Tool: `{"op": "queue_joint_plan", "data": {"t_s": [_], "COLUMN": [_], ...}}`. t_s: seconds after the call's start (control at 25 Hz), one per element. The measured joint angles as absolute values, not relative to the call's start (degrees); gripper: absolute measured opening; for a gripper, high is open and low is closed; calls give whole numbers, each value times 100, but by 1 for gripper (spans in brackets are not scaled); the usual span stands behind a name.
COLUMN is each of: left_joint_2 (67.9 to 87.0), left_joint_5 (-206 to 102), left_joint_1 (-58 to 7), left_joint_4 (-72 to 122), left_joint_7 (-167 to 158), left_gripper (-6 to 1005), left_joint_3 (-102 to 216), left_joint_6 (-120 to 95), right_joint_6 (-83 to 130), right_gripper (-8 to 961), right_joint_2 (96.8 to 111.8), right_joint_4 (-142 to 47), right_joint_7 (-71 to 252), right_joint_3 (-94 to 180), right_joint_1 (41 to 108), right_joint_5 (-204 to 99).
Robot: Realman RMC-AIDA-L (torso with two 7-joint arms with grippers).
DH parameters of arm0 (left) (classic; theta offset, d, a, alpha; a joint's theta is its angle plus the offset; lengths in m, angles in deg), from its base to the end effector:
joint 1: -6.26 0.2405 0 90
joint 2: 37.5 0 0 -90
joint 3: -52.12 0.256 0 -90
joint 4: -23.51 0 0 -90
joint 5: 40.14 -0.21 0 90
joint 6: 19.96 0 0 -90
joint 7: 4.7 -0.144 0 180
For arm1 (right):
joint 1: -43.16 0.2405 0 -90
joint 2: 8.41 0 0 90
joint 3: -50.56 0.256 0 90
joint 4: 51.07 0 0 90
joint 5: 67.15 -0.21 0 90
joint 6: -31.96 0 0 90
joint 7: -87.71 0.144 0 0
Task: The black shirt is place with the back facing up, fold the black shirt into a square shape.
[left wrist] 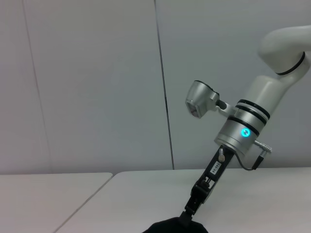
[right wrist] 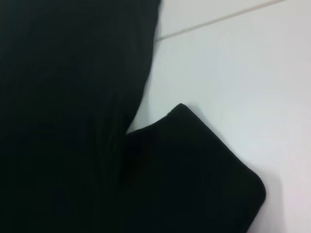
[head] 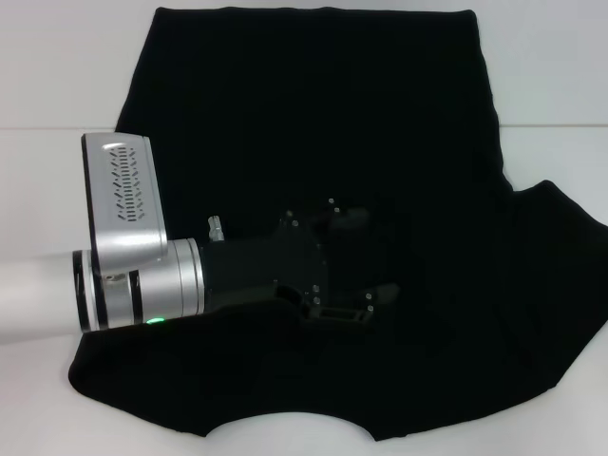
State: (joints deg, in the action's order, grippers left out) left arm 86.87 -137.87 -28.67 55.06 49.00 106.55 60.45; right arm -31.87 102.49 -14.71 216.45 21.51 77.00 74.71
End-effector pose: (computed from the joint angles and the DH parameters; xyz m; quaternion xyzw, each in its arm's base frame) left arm -0.1942 0.3408 -0.0657 -0.9454 -0.0066 -0.2894 0.1497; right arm 0.3651 0.3757 0.0785 -0.7262 0.6015 0.0905 0.3206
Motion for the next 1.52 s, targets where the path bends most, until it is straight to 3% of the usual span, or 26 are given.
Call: {"op": "queue_joint_plan", "data": {"t_s": [0.24,0.6,1.12,1.36,1.52], "left_joint_2": [8686,8684,8666,8651,8648], "left_joint_5": [-13787,-13787,-13787,-13787,-13792], "left_joint_1": [-2883,-2901,-2882,-2824,-2655], "left_joint_4": [5506,5532,5554,5687,5892], "left_joint_7": [4905,4976,4979,5292,5975], "left_gripper": [854,847,837,833,830], "left_joint_3": [10638,10635,10551,10330,10116], "left_joint_6": [6045,6035,5903,5970,6175], "right_joint_6": [-3532,-3784,-3496,-3538,-3578], "right_gripper": [6,6,6,182,373], "right_joint_2": [10334,10661,10685,10660,10704], "right_joint_4": [-1455,-1572,-1742,-1491,-1445], "right_joint_7": [21446,21373,21926,21820,21192], "right_joint_3": [2099,1272,558,659,659], "right_joint_1": [7850,8681,9051,8831,8591], "right_joint_5": [6936,6825,6806,6432,5870]}}
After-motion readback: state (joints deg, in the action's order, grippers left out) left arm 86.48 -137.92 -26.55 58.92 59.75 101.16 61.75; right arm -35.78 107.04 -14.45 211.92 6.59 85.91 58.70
